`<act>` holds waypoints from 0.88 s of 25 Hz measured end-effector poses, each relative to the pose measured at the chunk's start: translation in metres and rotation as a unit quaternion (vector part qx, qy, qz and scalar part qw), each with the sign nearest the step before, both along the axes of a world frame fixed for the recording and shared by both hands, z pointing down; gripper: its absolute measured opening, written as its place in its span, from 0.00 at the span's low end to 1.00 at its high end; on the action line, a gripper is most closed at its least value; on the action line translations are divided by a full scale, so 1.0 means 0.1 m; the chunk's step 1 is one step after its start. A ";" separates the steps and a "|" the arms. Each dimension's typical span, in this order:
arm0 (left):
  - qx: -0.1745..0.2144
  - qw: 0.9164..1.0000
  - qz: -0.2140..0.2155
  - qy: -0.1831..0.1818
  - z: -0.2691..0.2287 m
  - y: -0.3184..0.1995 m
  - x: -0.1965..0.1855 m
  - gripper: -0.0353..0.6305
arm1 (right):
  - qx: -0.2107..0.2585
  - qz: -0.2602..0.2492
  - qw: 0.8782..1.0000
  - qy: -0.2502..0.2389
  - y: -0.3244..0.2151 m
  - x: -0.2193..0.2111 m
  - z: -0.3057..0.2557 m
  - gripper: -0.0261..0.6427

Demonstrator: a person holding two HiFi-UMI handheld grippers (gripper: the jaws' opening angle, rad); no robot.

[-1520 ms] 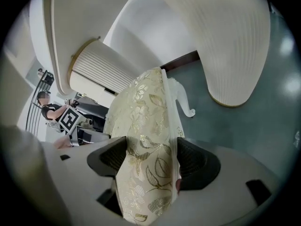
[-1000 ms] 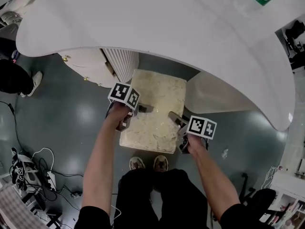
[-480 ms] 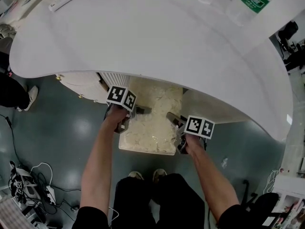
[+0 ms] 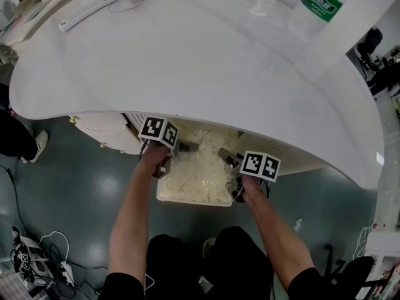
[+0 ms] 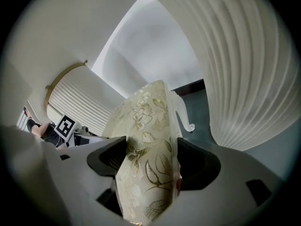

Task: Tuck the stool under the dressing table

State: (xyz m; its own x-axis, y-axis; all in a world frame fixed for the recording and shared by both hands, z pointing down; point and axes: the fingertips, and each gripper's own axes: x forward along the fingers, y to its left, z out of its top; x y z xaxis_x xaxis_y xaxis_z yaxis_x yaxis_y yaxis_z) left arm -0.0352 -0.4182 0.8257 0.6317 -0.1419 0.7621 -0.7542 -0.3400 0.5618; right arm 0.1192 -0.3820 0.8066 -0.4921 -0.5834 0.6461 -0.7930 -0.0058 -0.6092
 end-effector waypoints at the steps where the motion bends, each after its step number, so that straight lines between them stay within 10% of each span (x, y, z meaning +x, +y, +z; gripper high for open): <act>1: 0.010 1.000 -0.007 0.003 0.00 -0.05 0.00 0.90 | 0.004 0.000 1.000 0.003 -0.05 0.00 0.00 0.49; 8: 0.082 0.995 -0.045 0.031 -0.05 -0.37 -0.02 0.90 | 0.044 0.004 0.999 0.026 -0.38 0.00 -0.05 0.49; 22: 0.086 0.995 -0.038 0.020 -0.03 -0.44 -0.02 0.91 | 0.055 0.011 0.998 0.042 -0.45 0.01 -0.05 0.49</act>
State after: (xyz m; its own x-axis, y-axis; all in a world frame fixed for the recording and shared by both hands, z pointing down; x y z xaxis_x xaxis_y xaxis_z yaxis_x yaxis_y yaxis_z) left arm -0.0375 -0.4623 0.8225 0.6441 -0.3167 0.6963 -0.7591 -0.3771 0.5307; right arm 0.1204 -0.4275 0.8017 -0.4258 -0.6632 0.6155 -0.8413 0.0398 -0.5392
